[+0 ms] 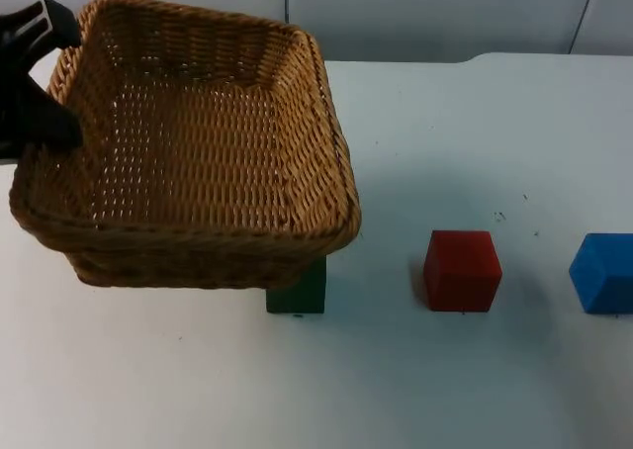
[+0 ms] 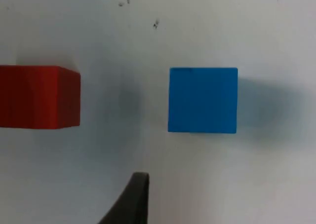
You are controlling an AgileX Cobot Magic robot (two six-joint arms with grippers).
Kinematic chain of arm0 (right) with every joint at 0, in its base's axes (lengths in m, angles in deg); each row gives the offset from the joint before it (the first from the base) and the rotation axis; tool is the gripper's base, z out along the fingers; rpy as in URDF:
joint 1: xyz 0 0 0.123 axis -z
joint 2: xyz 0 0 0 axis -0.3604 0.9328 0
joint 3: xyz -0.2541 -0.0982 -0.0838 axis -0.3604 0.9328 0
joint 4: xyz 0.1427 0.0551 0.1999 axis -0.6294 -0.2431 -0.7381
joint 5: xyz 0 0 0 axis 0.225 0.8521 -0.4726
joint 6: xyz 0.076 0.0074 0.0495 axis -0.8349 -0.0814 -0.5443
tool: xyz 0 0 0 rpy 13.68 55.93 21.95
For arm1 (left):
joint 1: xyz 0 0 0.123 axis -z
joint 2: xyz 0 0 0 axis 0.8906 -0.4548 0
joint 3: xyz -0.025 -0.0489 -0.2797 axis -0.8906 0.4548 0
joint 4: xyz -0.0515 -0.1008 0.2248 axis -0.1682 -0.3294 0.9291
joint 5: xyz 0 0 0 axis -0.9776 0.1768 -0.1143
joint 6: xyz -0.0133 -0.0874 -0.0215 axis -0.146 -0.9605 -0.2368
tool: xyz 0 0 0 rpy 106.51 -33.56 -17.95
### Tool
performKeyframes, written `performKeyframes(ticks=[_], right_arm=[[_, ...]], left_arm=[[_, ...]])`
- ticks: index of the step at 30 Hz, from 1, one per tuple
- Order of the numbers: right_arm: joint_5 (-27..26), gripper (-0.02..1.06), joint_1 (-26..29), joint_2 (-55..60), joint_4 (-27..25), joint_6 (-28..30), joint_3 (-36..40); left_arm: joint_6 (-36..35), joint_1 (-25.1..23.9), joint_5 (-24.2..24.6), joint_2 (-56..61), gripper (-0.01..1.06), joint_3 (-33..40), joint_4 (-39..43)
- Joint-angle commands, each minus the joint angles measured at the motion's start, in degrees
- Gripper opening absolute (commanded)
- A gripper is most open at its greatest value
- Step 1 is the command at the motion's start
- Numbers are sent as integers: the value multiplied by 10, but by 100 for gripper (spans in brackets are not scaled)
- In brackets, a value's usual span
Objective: Pick up the basket with the left hand and place the blue cube into the basket with the right hand.
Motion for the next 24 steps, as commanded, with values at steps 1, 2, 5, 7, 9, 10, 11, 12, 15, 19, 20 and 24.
performKeyframes(ticks=[1, 2, 5, 7, 9, 10, 11, 12, 15, 19, 20, 24], right_arm=[[-11, 97, -3, 13, 2, -2, -5], [-19, 97, -3, 24, 2, -2, -5], [-38, 97, -3, 53, 0, -9, -5], [-52, 97, -3, 74, 0, -16, -5], [-62, 97, -3, 85, 0, -16, -5], [-72, 97, -3, 95, 0, -17, -5], [-81, 97, -3, 105, 0, -17, -5], [-91, 97, -3, 116, 0, -24, -5], [-100, 97, -3, 135, 0, -28, -9], [-98, 97, -3, 167, 0, -28, -28], [-100, 97, -3, 176, 0, -28, -36], [-100, 97, -3, 196, -1, -28, -54]], left_arm=[[0, 0, 5, 9, 0, 4, -15], [0, 0, 5, 12, 0, 7, -18], [0, 0, 5, 12, 0, 13, -24], [1, 0, 5, 12, 0, 13, -24], [1, 0, 5, 12, 0, 13, -27], [3, 0, 5, 12, 0, 13, -28], [3, 0, 5, 12, 0, 13, -28], [4, 0, 5, 12, 0, 13, -28], [5, 0, 5, 12, 0, 13, -28], [5, 0, 7, 12, 0, 13, -28], [5, 0, 7, 12, 0, 13, -28], [5, 0, 8, 12, 0, 13, -28]])
